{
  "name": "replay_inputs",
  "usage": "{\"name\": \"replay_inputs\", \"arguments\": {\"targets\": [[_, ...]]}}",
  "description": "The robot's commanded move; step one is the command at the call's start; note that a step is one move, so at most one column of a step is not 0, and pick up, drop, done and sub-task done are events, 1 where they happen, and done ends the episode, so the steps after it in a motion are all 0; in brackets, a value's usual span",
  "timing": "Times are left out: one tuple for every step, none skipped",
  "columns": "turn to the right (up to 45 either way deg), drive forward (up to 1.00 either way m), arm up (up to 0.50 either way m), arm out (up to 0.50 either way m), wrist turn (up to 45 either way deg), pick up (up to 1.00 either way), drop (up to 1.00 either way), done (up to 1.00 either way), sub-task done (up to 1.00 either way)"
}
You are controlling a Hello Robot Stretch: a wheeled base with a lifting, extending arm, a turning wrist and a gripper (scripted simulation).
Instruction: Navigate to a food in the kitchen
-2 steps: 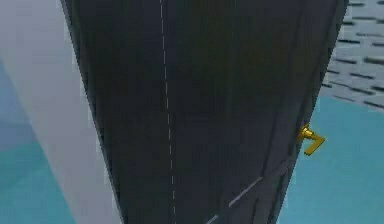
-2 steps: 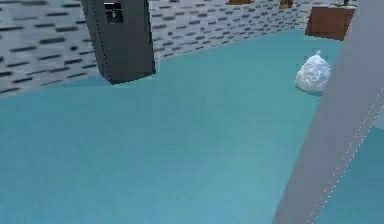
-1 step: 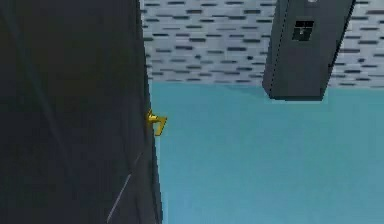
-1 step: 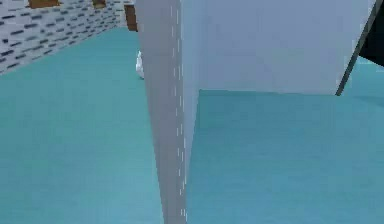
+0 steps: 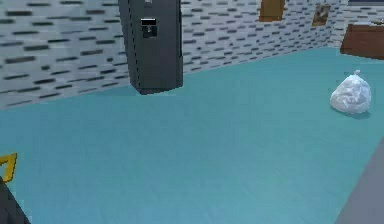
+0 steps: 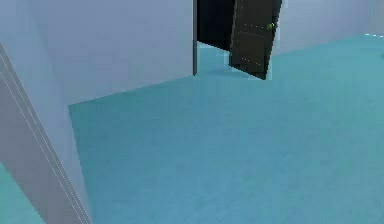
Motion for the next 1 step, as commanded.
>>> {"name": "replay_inputs", "arguments": {"targets": [[0.0, 0.35, 0.00, 0.00, 0.0, 0.00, 0.00, 0.00, 0.00]]}}
